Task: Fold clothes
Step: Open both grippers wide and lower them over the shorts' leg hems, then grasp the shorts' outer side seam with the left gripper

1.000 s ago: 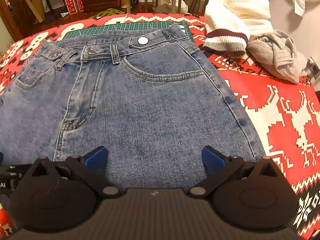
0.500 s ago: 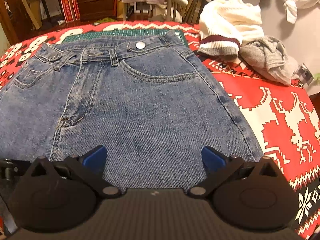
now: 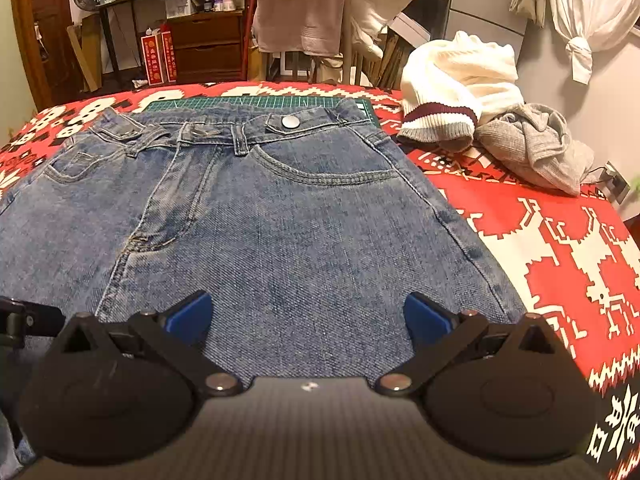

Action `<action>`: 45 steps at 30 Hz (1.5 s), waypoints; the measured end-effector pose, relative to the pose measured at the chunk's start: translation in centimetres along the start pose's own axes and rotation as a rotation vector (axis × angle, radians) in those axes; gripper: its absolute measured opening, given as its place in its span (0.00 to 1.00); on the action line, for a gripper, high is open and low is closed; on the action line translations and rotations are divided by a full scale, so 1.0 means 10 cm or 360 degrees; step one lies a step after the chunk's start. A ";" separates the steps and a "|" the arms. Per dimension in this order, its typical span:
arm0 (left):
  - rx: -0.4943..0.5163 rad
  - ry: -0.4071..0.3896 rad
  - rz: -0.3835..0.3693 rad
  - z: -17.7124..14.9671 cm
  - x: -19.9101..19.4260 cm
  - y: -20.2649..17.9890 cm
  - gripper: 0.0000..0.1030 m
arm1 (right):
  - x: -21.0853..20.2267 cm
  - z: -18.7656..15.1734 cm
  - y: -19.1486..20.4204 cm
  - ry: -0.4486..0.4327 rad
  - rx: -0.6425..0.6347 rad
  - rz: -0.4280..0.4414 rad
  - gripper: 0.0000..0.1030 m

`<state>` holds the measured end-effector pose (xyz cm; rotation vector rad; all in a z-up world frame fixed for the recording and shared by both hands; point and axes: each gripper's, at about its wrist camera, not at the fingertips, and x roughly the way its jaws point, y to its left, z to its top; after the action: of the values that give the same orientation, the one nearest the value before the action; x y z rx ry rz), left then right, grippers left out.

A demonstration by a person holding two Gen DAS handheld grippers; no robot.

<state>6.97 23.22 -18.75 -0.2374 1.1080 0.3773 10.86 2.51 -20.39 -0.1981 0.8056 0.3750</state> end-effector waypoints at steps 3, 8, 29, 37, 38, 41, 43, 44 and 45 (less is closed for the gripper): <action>0.0006 -0.0027 -0.0001 -0.04 -0.01 -0.02 1.00 | -0.01 -0.02 0.03 -0.0016 0.0007 -0.0023 1.00; 0.0021 -0.0023 -0.0016 -0.05 -0.02 0.00 1.00 | -0.04 -0.03 0.06 -0.0010 -0.0003 -0.0041 1.00; -0.0014 -0.0125 -0.0227 0.68 -1.13 1.17 0.83 | -1.12 0.53 -0.57 -0.0069 -0.0121 0.0126 0.99; -0.0187 0.0025 -0.0354 0.59 -0.89 1.88 0.37 | -1.24 0.40 -0.69 -0.0031 0.0058 0.0174 0.99; -0.0195 0.0035 -0.0369 0.58 -0.84 1.95 0.32 | -1.23 0.38 -0.67 -0.0023 0.0065 0.0183 0.99; -0.0215 0.0067 -0.0412 0.55 -0.71 2.13 0.25 | -1.21 0.35 -0.59 0.0001 0.0080 0.0211 0.99; -0.0200 0.0091 -0.0430 0.51 -0.59 2.21 0.17 | -1.19 0.33 -0.52 0.0013 0.0087 0.0228 0.99; -0.0181 0.0102 -0.0425 0.49 -0.54 2.23 0.13 | -1.18 0.32 -0.48 0.0019 0.0090 0.0243 0.99; -0.0161 0.0114 -0.0421 0.47 -0.49 2.24 0.12 | -1.18 0.31 -0.44 0.0026 0.0092 0.0257 0.99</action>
<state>-0.31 44.55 -12.34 -0.4845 1.1125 0.1900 7.27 -3.55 -9.53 -0.0819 0.8498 0.5020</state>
